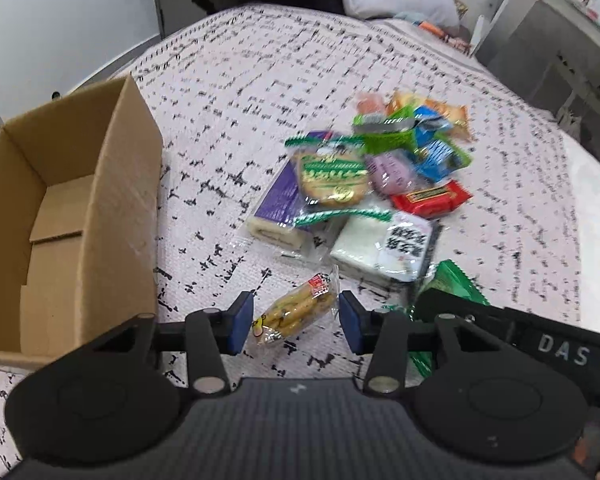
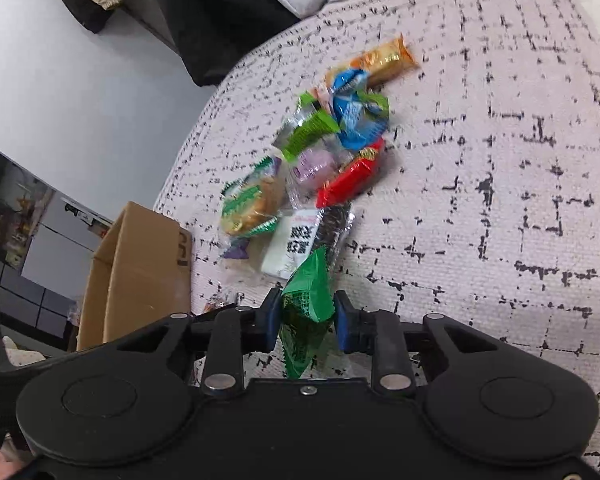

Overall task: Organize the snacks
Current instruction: 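Carry both snacks over the cardboard box and open both tools to drop them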

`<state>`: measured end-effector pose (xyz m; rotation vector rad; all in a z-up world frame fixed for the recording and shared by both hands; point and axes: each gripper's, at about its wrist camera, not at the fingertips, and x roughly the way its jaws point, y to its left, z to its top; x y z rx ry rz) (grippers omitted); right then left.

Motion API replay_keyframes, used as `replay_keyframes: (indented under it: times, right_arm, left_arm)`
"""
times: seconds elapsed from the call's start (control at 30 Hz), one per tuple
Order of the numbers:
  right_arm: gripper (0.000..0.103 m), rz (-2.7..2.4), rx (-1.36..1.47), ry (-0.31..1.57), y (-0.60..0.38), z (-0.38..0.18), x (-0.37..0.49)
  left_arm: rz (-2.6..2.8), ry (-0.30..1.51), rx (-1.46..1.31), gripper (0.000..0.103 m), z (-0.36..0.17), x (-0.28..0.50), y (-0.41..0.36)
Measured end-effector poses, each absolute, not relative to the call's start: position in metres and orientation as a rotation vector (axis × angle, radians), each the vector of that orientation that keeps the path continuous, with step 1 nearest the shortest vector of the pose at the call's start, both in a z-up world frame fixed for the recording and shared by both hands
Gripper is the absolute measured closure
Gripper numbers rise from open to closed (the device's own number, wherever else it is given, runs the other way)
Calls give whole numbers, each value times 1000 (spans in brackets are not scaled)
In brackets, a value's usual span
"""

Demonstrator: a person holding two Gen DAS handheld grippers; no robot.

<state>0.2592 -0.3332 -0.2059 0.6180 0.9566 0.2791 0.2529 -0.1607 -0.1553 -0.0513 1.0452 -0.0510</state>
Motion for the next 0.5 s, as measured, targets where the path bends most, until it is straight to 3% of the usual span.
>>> replay_keyframes:
  times: [0.37, 0.43, 0.5]
  right_arm:
    - [76, 310, 561, 813, -316, -169, 237]
    - [76, 321, 541, 774, -311, -162, 231]
    - [76, 317, 516, 731, -307, -152, 225]
  left_arm:
    - [-49, 952, -112, 57, -107, 224, -138]
    - [-47, 946, -121, 67, -100, 219, -133]
    - [-45, 942, -134, 67, -95, 215, -128]
